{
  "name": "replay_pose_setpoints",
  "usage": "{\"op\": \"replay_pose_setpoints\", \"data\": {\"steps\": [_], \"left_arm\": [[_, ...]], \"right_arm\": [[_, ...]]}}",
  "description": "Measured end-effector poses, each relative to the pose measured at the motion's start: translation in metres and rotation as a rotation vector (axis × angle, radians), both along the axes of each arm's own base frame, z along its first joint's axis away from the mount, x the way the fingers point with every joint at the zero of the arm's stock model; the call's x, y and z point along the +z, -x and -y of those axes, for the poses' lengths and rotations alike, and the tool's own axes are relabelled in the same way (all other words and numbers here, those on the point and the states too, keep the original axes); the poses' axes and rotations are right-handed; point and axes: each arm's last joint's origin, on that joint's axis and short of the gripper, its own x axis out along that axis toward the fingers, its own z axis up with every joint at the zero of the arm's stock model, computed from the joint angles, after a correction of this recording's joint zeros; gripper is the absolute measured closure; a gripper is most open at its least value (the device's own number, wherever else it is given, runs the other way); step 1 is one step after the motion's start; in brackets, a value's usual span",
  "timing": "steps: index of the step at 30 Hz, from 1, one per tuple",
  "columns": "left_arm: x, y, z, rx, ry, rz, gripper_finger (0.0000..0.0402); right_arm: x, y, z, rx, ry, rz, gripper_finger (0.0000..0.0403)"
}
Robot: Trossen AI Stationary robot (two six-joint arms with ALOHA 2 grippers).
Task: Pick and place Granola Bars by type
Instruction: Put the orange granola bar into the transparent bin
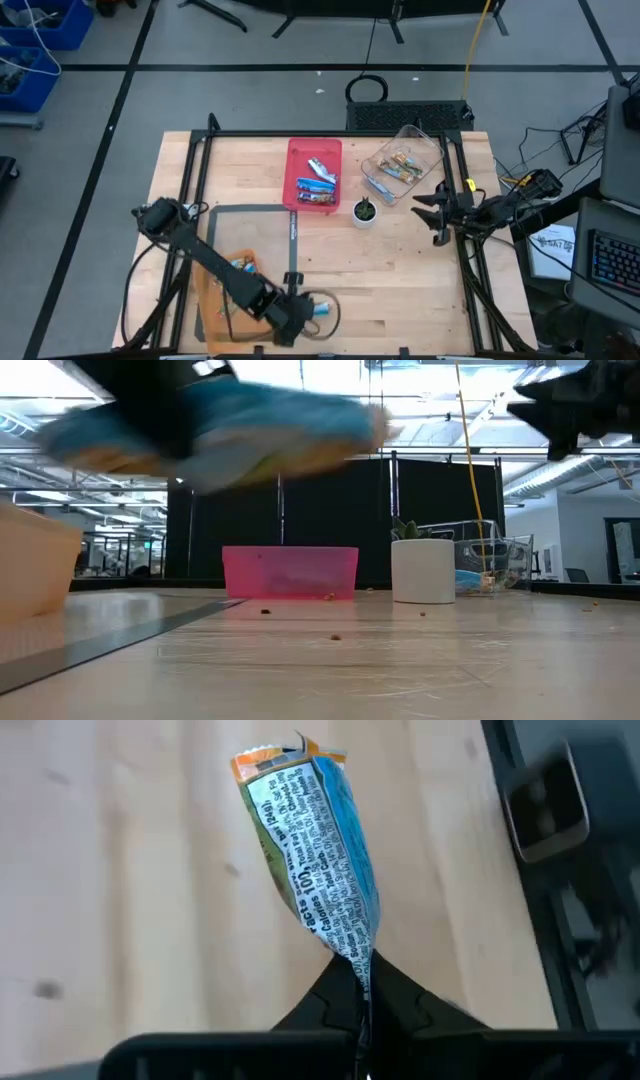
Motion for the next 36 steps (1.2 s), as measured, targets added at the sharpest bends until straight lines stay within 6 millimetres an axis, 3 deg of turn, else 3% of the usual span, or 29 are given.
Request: {"op": "replay_pose_setpoints", "data": {"steps": [4, 8, 14, 18, 27, 36], "left_arm": [[0.026, -0.012, -0.031, 0.055, 0.011, 0.061, 0.0395], [0.058, -0.024, -0.071, 0.134, 0.002, 0.171, 0.0395], [0.103, -0.035, -0.137, 0.257, 0.032, 0.351, 0.0395], [0.130, -0.038, -0.167, 0.282, 0.079, 0.486, 0.0397], [0.165, -0.050, -0.202, 0.314, 0.113, 0.810, 0.0397], [0.192, -0.053, -0.223, 0.315, 0.010, 1.096, 0.0398]], "right_arm": [[0.010, 0.002, 0.001, -0.015, 0.028, 0.043, 0.0261], [0.034, 0.007, 0.004, -0.021, 0.007, 0.105, 0.0261], [0.058, 0.001, 0.001, -0.025, 0.045, 0.077, 0.0261], [0.075, -0.009, -0.006, 0.004, 0.087, 0.047, 0.0240], [0.123, -0.040, -0.017, -0.059, 0.089, 0.127, 0.0150], [0.149, -0.078, -0.019, -0.139, 0.091, 0.178, 0.0136]]}}
